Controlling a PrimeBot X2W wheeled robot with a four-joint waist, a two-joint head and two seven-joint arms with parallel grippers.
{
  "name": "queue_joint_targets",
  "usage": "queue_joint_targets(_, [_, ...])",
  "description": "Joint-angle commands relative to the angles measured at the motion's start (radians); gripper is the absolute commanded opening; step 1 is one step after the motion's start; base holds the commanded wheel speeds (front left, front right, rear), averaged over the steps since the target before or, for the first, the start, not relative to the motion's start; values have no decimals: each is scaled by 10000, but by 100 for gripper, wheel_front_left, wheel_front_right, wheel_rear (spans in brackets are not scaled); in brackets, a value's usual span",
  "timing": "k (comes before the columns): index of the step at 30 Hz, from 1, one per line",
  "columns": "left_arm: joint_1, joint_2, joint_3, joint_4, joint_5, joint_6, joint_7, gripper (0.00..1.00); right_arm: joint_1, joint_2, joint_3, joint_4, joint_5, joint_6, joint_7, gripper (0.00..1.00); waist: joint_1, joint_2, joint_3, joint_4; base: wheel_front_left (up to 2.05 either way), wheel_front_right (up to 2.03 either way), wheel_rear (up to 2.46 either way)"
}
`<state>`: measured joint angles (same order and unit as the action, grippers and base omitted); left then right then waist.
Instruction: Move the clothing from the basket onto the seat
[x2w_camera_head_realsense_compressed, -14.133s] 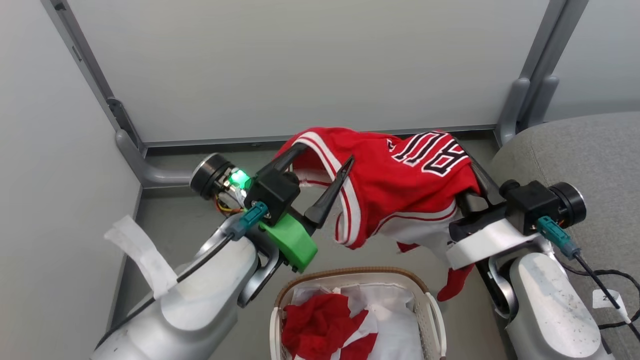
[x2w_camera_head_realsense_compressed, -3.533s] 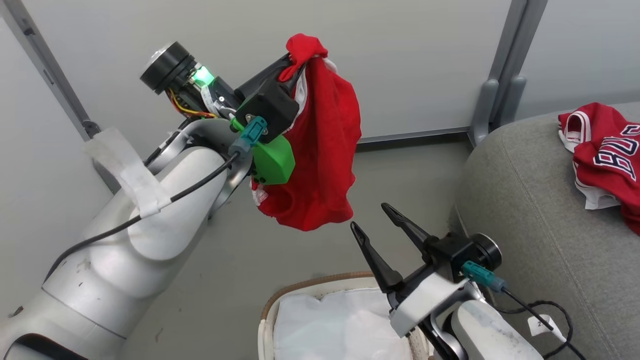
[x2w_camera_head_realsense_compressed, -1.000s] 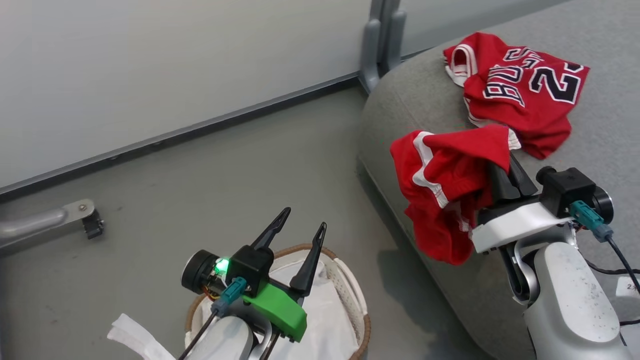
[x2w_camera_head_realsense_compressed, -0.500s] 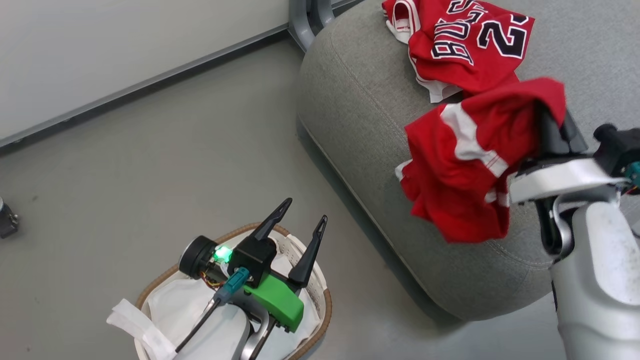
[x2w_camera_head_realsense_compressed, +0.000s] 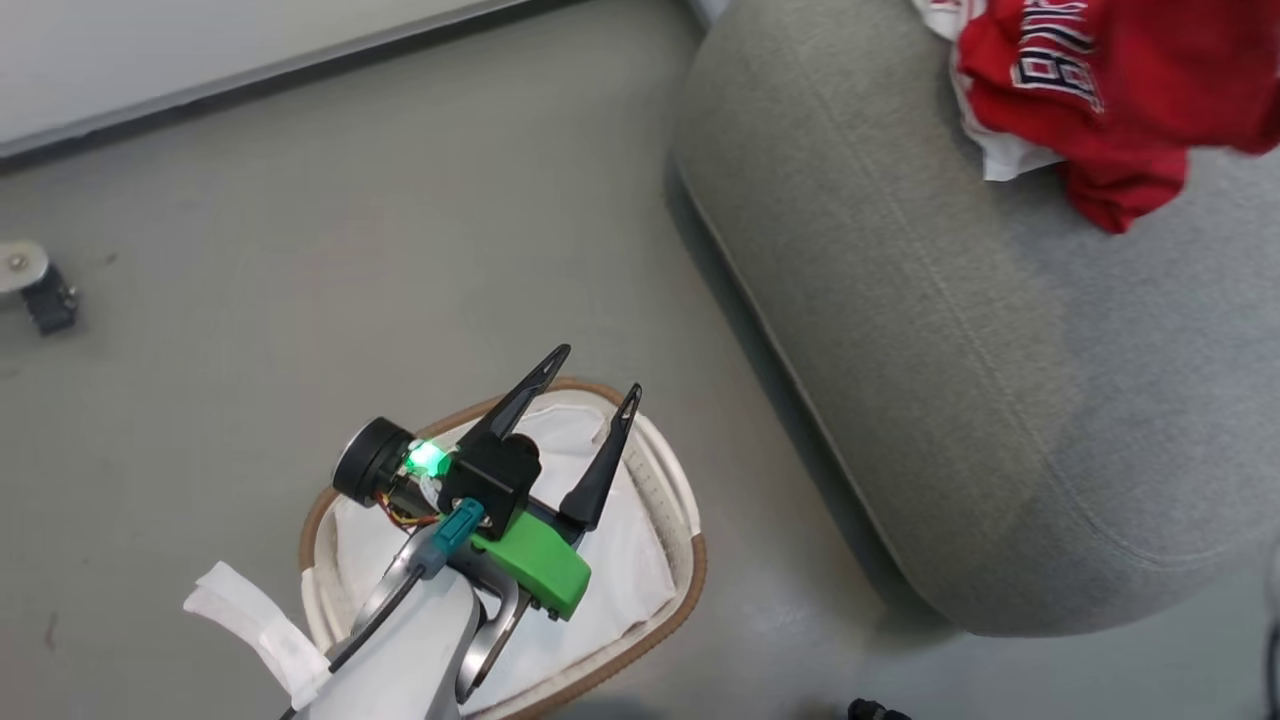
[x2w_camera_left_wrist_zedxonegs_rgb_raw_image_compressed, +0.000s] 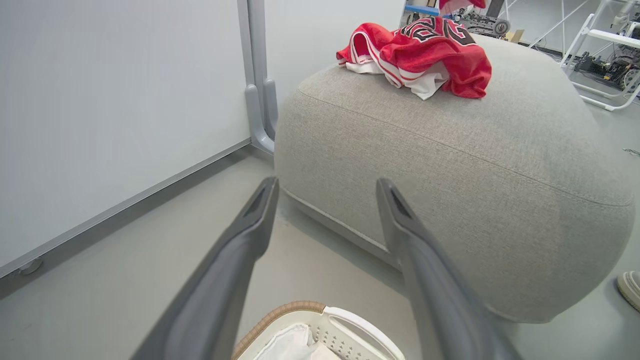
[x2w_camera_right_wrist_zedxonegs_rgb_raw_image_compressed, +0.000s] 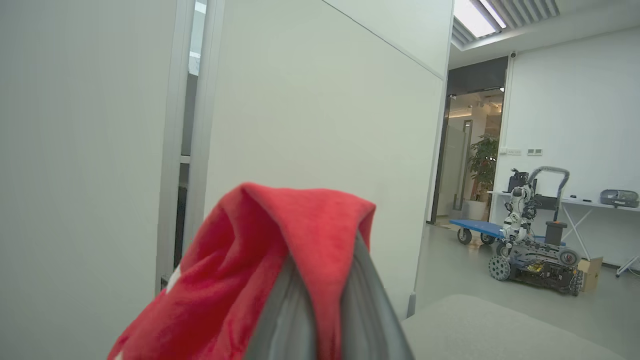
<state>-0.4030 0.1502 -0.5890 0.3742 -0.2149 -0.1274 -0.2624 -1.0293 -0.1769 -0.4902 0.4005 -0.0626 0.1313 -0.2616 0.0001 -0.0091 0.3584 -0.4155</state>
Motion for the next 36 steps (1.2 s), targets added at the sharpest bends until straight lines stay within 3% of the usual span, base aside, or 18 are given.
queue_joint_targets(1, [-225, 131, -38, -56, 136, -25, -35, 100, -427, -372, -166, 241, -197, -11, -53, 0, -1, 91, 841, 907, 0, 0, 0])
queue_joint_targets(5, [-420, 131, -154, -267, 222, -15, -35, 100, -1290, -1529, -783, 1271, -786, -11, -23, 0, -1, 91, 1379, 1523, 0, 0, 0])
queue_joint_targets(9, [-576, 8, -170, -435, 260, 32, -35, 100, -1621, -2164, -1621, 2397, -887, -11, 31, 0, -1, 91, 1774, 1961, 0, 0, 0])
queue_joint_targets(20, [-780, 79, 21, -745, 345, 51, -35, 100, -247, -2026, -2712, 5161, -1623, -11, -41, 0, -1, 91, 2211, 2204, 0, 0, 0])
queue_joint_targets(22, [-753, 68, 39, -735, 353, 49, -35, 100, -27, -1925, -2732, 5356, -1675, -11, -45, 14, -1, 91, 2199, 2176, 0, 0, 0])
queue_joint_targets(24, [-700, 37, 76, -736, 321, 48, -35, 100, 146, -1835, -2667, 5425, -1724, -11, -48, 16, -1, 91, 2143, 2117, 0, 0, 0])
queue_joint_targets(27, [-552, -36, 190, -746, 222, 60, -35, 100, 496, -1511, -2484, 5299, -1661, -11, -48, 34, -1, 91, 1954, 1999, 0, 0, 0])
queue_joint_targets(28, [-517, -76, 208, -726, 201, 60, -35, 100, 611, -1434, -2376, 5202, -1634, -11, -48, 53, -1, 91, 1879, 1978, 0, 0, 0])
queue_joint_targets(29, [-467, -133, 232, -694, 187, 58, -35, 100, 768, -1312, -2280, 5098, -1536, -11, -49, 100, -1, 91, 1760, 1955, 0, 0, 0])
queue_joint_targets(36, [-84, -498, 535, -621, -82, 55, -35, 100, 1885, -877, -1171, 4430, -1141, -11, -50, 100, -1, 91, 766, 1965, 0, 0, 0])
